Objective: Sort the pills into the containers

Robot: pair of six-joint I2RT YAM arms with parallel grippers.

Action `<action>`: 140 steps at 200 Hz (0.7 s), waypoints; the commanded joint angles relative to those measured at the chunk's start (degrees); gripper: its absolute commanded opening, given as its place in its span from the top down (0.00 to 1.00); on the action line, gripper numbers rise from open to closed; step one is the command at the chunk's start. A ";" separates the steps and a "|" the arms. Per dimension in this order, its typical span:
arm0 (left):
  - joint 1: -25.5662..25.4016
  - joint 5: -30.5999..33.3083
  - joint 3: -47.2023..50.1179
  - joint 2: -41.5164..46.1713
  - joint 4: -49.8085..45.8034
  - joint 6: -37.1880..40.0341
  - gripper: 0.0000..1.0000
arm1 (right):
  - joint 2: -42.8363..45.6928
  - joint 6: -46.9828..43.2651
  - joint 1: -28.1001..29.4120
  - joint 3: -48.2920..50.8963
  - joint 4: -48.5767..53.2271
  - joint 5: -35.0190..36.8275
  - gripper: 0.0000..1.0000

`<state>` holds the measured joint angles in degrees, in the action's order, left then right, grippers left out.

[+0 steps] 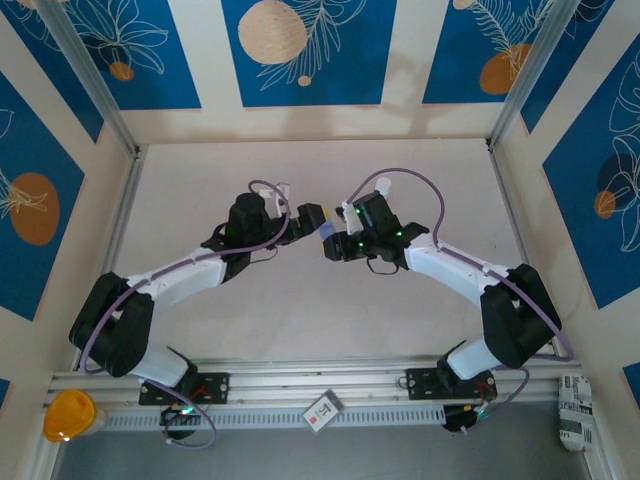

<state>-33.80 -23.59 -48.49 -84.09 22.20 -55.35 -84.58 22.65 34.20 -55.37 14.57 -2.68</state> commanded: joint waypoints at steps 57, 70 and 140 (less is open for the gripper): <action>-1.58 -0.85 -2.83 -2.40 4.33 -1.64 0.00 | 1.07 0.90 -0.18 0.44 -1.21 -2.57 0.71; -1.62 -0.90 -2.97 -2.71 4.52 -1.71 0.00 | 1.07 1.00 -0.17 0.57 -1.25 -2.66 0.71; -2.33 -1.04 -3.89 -3.60 5.36 -2.29 0.00 | 0.93 1.18 -0.05 1.23 -1.82 -2.84 0.71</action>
<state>-35.20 -23.62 -50.33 -87.20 24.97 -56.99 -84.58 23.11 34.20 -55.16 13.91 -3.70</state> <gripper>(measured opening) 0.998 0.412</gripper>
